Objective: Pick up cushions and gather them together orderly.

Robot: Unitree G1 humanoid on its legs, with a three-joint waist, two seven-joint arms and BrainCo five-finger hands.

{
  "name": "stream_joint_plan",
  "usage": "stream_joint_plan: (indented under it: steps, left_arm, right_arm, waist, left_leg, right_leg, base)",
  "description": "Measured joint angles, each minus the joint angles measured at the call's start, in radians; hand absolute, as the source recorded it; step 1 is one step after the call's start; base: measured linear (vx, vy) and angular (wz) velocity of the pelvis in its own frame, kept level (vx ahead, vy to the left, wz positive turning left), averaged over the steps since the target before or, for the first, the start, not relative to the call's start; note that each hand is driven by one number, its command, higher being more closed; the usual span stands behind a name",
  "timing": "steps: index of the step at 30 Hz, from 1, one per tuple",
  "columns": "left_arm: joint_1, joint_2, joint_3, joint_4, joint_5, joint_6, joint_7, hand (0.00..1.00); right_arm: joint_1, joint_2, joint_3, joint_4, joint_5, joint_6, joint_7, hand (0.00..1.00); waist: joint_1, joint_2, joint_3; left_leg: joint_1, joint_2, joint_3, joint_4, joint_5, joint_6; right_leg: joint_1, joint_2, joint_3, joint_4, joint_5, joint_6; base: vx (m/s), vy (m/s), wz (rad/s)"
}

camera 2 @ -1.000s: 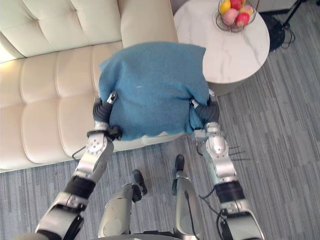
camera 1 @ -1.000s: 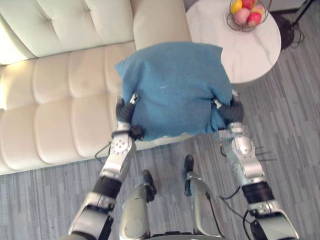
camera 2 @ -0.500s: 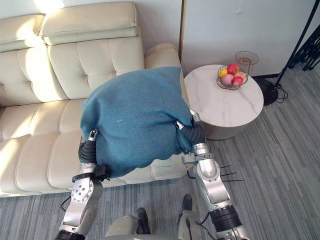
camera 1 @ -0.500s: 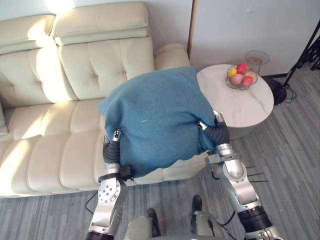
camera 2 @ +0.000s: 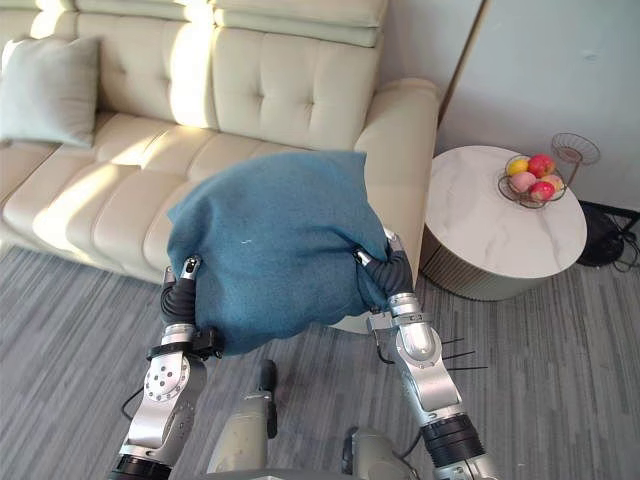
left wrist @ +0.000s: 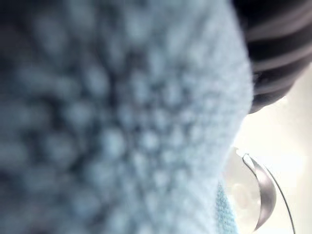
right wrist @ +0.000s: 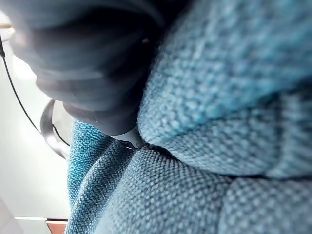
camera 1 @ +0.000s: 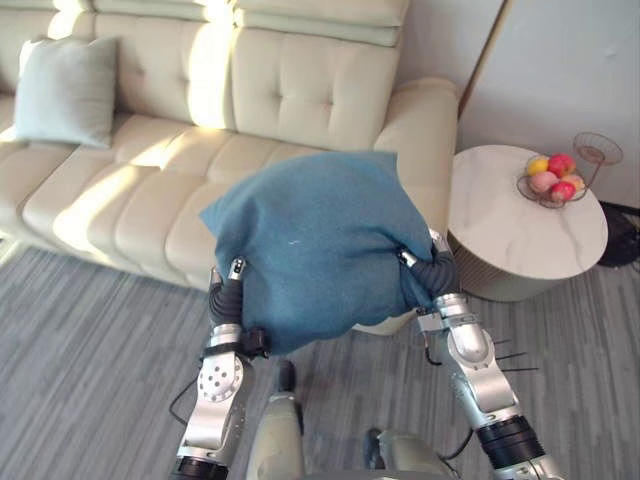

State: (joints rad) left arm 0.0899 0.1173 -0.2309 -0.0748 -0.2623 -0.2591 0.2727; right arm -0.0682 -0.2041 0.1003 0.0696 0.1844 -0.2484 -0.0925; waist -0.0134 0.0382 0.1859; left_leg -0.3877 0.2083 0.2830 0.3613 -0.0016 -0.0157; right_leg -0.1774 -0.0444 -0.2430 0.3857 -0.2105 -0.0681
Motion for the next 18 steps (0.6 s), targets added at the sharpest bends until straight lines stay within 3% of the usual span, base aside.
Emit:
stream_joint_plan:
  steps: [1, 2, 4, 7, 9, 13, 16, 18]
  left_arm:
    - [-0.019, -0.007, -0.018, -0.004, 0.000, 0.000, -0.017, 1.00]
    - [-0.044, -0.005, -0.038, -0.004, 0.000, 0.000, -0.027, 1.00]
    - [-0.076, -0.008, -0.060, -0.004, 0.000, 0.000, -0.042, 1.00]
    - [-0.091, -0.004, -0.075, 0.004, 0.001, 0.002, -0.052, 1.00]
    - [-0.087, 0.010, -0.075, 0.005, 0.001, 0.004, -0.052, 1.00]
    - [-0.086, 0.024, -0.073, 0.005, 0.001, 0.008, -0.055, 1.00]
    - [-0.086, 0.025, -0.073, 0.006, 0.001, 0.011, -0.058, 1.00]
    - [-0.085, 0.026, -0.073, 0.006, 0.001, 0.012, -0.060, 1.00]
  right_arm:
    - [0.008, 0.000, -0.028, -0.001, 0.000, 0.000, -0.001, 1.00]
    - [0.020, 0.001, -0.052, -0.008, 0.000, 0.000, -0.003, 1.00]
    - [0.036, 0.003, -0.082, -0.021, 0.000, -0.001, -0.014, 1.00]
    - [0.042, 0.020, -0.102, -0.021, 0.001, -0.001, -0.019, 1.00]
    - [0.058, 0.038, -0.100, -0.021, 0.001, -0.001, -0.018, 1.00]
    - [0.060, 0.055, -0.099, -0.021, 0.001, 0.002, -0.018, 1.00]
    - [0.060, 0.054, -0.099, -0.021, 0.000, 0.004, -0.018, 1.00]
    - [0.060, 0.054, -0.099, -0.020, 0.000, 0.007, -0.018, 1.00]
  waist:
    - [-0.017, 0.000, 0.000]
    - [-0.032, 0.001, 0.000]
    - [-0.037, 0.004, -0.002]
    - [-0.043, -0.006, -0.003]
    - [-0.022, -0.004, -0.005]
    - [-0.024, -0.004, -0.005]
    - [-0.025, -0.008, -0.008]
    - [-0.028, -0.014, -0.011]
  left_leg:
    - [0.033, 0.000, 0.070, 0.074, -0.027, 0.026]
    - [0.086, -0.002, 0.111, 0.090, -0.078, 0.013]
    - [0.176, -0.023, 0.118, -0.029, -0.125, -0.023]
    - [0.176, -0.063, 0.108, -0.115, -0.094, -0.026]
    - [0.153, -0.064, 0.112, -0.070, -0.112, 0.003]
    - [0.122, -0.066, 0.134, -0.011, -0.147, 0.048]
    - [0.118, -0.078, 0.156, 0.004, -0.170, 0.067]
    - [0.115, -0.102, 0.158, 0.006, -0.180, 0.082]
  right_leg:
    - [-0.003, -0.018, -0.036, -0.042, 0.033, -0.004]
    - [-0.003, -0.031, -0.063, -0.089, 0.066, 0.003]
    - [-0.005, -0.039, -0.092, -0.152, 0.108, 0.027]
    - [-0.020, -0.055, -0.090, -0.190, 0.148, 0.056]
    - [-0.016, -0.063, -0.089, -0.206, 0.179, 0.073]
    - [-0.021, -0.072, -0.068, -0.233, 0.227, 0.093]
    - [-0.039, -0.094, -0.049, -0.214, 0.230, 0.106]
    - [-0.072, -0.127, -0.042, -0.148, 0.198, 0.126]
  base:
    - [-0.26, -0.002, 1.09]
    - [-0.30, 0.030, 1.10]
    - [-0.22, 0.063, 0.80]
    - [-0.18, 0.095, 0.58]
    - [-0.11, 0.164, 0.05]
    - [-0.07, 0.183, -0.13]
    - [-0.04, 0.157, -0.20]
    - [0.01, 0.132, 0.00]
